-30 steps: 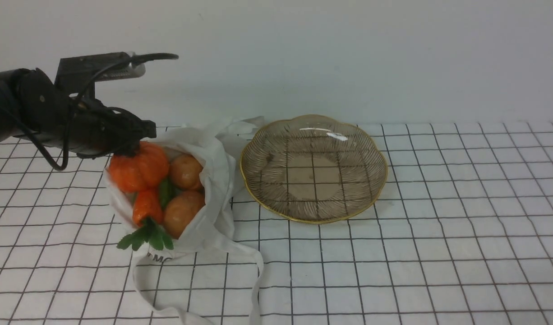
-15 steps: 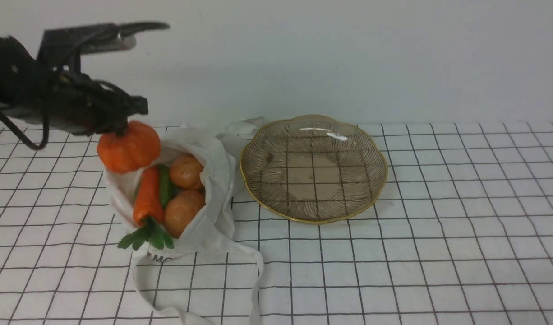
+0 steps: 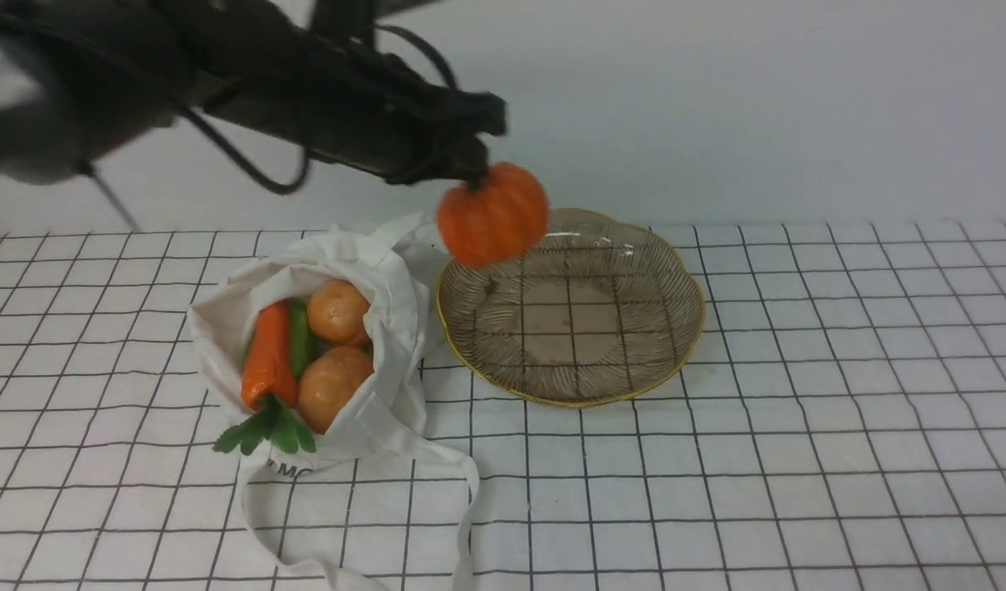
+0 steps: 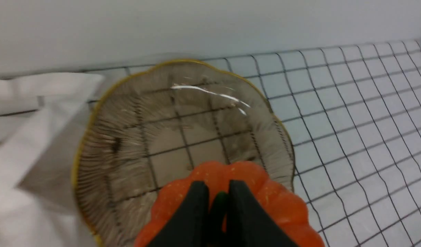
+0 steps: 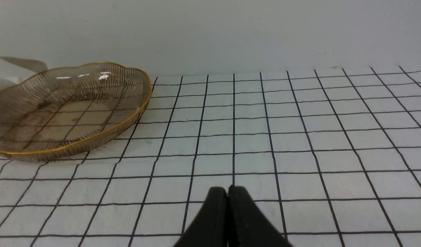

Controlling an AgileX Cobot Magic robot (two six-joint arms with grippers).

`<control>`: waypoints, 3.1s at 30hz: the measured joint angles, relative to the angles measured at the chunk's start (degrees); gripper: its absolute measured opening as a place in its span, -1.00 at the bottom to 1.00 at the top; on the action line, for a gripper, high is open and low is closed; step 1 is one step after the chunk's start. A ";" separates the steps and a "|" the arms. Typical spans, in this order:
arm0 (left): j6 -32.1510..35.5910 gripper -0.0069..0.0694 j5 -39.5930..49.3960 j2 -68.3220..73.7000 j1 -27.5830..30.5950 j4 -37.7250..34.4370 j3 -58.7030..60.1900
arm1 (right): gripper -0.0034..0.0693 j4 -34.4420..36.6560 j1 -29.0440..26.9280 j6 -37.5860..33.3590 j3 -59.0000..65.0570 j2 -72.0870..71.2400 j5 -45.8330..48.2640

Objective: Take vegetables from bag on white checkered tablecloth place on plate.

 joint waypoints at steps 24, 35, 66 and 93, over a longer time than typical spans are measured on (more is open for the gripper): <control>1.93 0.61 2.11 16.91 -6.91 8.00 -17.59 | -0.95 0.00 0.00 0.00 0.00 0.00 0.00; -6.40 -0.81 35.05 -5.59 4.39 33.92 -21.41 | -0.95 0.00 0.00 0.00 0.00 0.00 0.00; -13.64 -0.84 -2.72 -80.31 13.94 25.17 66.44 | -0.95 0.00 0.00 0.00 0.00 0.00 0.07; -17.02 -0.84 -12.64 -106.55 13.94 27.55 85.99 | -0.95 0.00 0.00 0.00 0.00 0.00 0.07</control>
